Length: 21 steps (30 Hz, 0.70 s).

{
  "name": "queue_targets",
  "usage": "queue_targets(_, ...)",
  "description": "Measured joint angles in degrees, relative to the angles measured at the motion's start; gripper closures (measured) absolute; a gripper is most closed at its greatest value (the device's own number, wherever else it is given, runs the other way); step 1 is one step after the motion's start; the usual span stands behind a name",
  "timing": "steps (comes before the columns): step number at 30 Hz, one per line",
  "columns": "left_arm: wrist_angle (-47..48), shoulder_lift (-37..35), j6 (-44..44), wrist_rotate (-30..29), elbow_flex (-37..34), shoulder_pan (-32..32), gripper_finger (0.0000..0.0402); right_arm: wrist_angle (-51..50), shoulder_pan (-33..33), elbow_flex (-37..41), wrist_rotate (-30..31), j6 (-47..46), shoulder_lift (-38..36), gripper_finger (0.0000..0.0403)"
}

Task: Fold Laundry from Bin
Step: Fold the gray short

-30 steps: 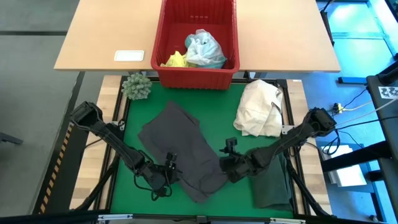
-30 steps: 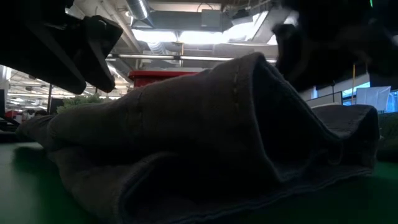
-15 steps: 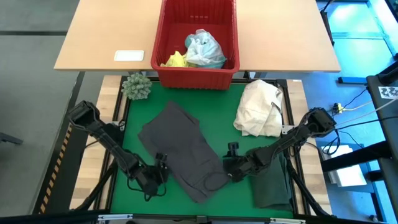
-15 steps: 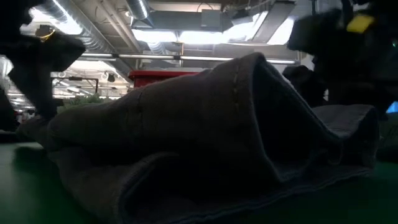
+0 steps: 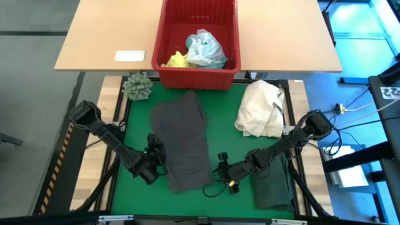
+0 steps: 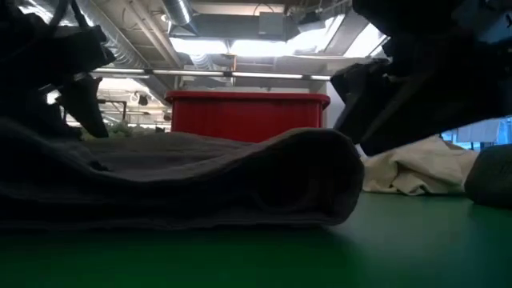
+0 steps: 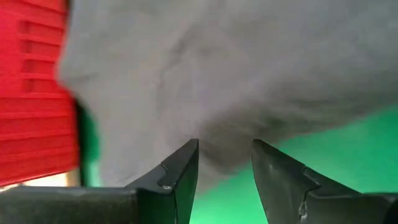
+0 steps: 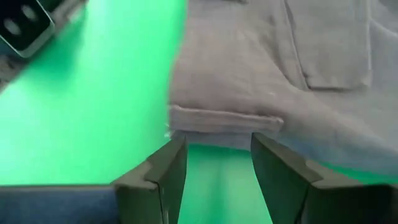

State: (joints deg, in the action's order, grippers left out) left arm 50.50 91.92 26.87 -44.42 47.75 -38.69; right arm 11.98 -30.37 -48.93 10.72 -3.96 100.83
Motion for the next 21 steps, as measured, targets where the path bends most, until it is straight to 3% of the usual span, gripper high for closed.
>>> queue_targets(6, 1.58, 0.0, 0.67, 1.59, 1.27, -1.03, 0.0258, 0.17, 0.0, -2.08, -0.87, 4.9, 0.07, 0.0226)
queue_targets(14, 8.56, 0.0, 6.05, 12.83, 10.49, -5.04, 0.0258, -19.03, -0.02, -8.67, -0.51, 12.01, 0.07, 0.0226)
queue_targets(18, 5.18, 0.0, 5.94, 11.86, 14.14, -7.31, 0.0264, -23.6, -0.07, -9.96, 4.04, 17.12, 0.07, 0.0226)
queue_targets(21, -0.75, 0.0, 1.94, 10.7, 14.43, -8.19, 0.0268, -23.86, -0.85, -10.05, 9.07, 26.74, 0.07, 0.0226)
